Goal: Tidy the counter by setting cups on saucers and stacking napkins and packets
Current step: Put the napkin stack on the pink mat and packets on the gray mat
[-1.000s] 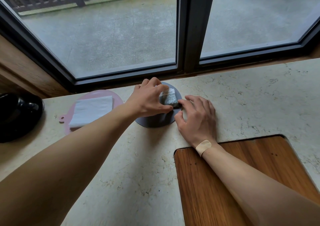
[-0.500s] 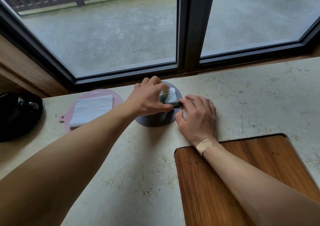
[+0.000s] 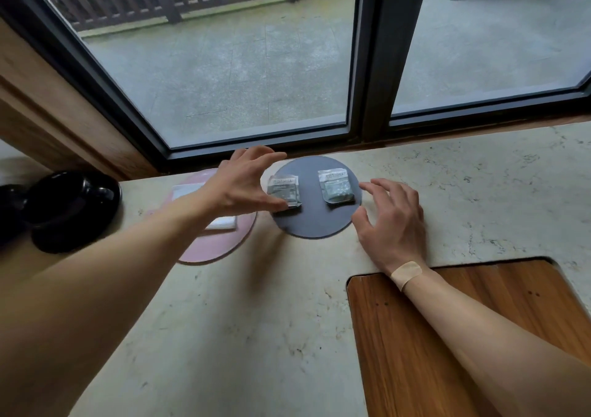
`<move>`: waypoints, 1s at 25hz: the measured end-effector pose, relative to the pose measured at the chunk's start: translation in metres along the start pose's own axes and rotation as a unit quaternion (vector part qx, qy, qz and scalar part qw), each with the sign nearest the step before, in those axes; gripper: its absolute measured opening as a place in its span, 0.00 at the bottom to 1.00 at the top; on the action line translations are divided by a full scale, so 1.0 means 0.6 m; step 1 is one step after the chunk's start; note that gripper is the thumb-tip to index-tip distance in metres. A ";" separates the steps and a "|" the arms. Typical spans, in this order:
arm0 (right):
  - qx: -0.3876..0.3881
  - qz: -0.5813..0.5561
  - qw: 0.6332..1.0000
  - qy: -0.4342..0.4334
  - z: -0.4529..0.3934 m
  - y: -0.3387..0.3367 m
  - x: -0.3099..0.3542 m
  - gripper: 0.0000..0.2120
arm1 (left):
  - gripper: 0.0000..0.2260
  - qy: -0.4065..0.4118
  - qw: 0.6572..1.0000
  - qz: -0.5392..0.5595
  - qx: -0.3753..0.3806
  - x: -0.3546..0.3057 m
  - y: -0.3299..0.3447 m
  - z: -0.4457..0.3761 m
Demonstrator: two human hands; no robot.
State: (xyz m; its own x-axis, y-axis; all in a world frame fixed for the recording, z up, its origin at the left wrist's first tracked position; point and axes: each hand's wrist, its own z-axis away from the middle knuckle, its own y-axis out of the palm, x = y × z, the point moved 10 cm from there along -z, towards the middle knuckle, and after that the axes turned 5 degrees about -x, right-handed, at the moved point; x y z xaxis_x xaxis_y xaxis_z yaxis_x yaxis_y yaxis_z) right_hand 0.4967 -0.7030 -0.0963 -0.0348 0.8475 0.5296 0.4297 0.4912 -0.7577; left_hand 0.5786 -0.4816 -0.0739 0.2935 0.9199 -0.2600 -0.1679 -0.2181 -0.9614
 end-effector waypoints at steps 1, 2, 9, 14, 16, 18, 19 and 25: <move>0.003 0.003 1.000 0.001 0.004 -0.002 0.005 0.25 | 0.48 -0.005 1.000 -0.004 0.013 0.012 -0.001 0.005; 0.009 0.009 1.000 -0.011 0.009 -0.003 0.021 0.25 | 0.49 -0.009 1.000 -0.004 0.026 0.022 0.000 0.011; 0.101 0.118 0.984 -0.089 0.034 0.079 0.129 0.32 | 0.49 -0.021 0.999 0.005 0.043 0.030 0.029 0.015; 0.106 0.158 0.977 -0.101 0.049 0.103 0.124 0.34 | 0.44 -0.023 0.999 0.015 0.021 0.029 0.037 0.008; 0.108 0.152 0.977 -0.099 0.048 0.104 0.124 0.33 | 0.43 -0.024 0.999 0.015 0.020 0.029 0.038 0.005; 0.111 0.151 0.978 -0.093 0.047 0.103 0.123 0.33 | 0.39 -0.025 0.999 0.014 0.016 0.032 0.038 0.004; 0.113 0.148 0.978 -0.090 0.047 0.103 0.122 0.32 | 0.37 -0.025 1.000 0.013 0.011 0.033 0.037 0.003; 0.113 0.140 0.980 -0.086 0.045 0.101 0.123 0.32 | 0.33 -0.028 0.999 0.016 -0.005 0.027 0.033 -0.003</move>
State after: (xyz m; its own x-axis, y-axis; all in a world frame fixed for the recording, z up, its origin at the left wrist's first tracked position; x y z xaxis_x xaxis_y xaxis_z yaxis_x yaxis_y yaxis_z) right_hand 0.4960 -0.6053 -0.1135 -0.1035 0.9675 0.2307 0.2339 0.2491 -0.9398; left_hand 0.5817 -0.4719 -0.0975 0.2350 0.9290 -0.2859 -0.1663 -0.2514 -0.9535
